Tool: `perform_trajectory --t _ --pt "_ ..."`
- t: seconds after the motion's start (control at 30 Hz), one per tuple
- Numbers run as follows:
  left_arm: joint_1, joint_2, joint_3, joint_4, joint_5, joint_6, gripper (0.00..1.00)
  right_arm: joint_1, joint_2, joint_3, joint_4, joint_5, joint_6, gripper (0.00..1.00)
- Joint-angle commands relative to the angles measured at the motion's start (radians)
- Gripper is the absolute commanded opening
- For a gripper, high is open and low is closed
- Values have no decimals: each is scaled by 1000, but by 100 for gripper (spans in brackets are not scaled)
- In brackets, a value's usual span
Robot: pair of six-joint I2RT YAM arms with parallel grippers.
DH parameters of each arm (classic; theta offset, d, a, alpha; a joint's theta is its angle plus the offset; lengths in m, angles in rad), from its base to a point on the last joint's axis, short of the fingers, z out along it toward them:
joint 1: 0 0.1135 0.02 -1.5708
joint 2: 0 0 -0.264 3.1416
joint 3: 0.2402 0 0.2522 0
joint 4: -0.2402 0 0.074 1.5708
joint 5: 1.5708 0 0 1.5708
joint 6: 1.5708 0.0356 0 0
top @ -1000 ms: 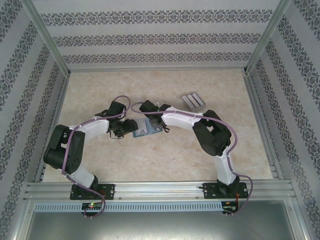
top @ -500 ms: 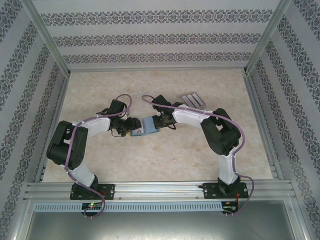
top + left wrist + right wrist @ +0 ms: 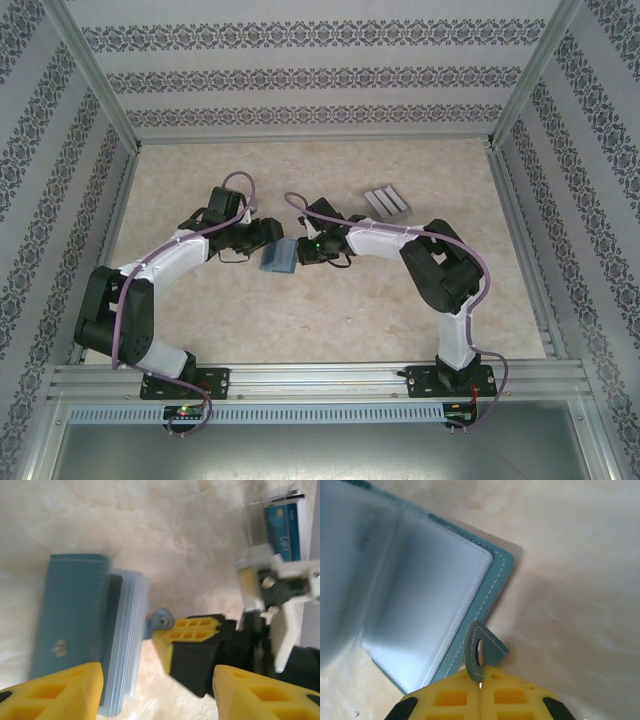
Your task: Put the credit cards into the card holder
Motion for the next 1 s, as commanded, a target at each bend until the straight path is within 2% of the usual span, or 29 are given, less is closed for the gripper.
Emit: perform_trajectory --t 0.0,0.13,0.23,0.37,0.5,0.6,0.67,0.73,0.83,0.97 --pt "-15 58 36 -26 24 51 60 -9 -38 -38 63 -48 45 10" --pt "-16 166 78 -54 44 72 56 -29 -43 -73 116 -87 75 15" --pt "-17 190 72 -24 64 52 52 -38 -68 -112 161 -97 92 18" --pt "-17 122 66 -14 70 45 54 -50 -83 -132 169 -102 94 19" --pt "-17 12 105 -117 21 78 55 -54 -87 -142 170 -100 90 20" --pt "-16 -125 76 -142 -121 77 57 -56 -92 -150 172 -97 81 22" --pt "-15 -199 42 -189 -343 59 61 -60 -94 -154 173 -95 79 27" --pt "1 -232 9 -229 -484 45 64 -59 -104 -162 183 -94 77 33" --pt "32 -232 -33 -247 -554 34 65 -61 -128 -176 196 -81 81 39" --pt "58 -174 -78 -207 -531 0 57 -66 -148 -166 180 -75 75 43"
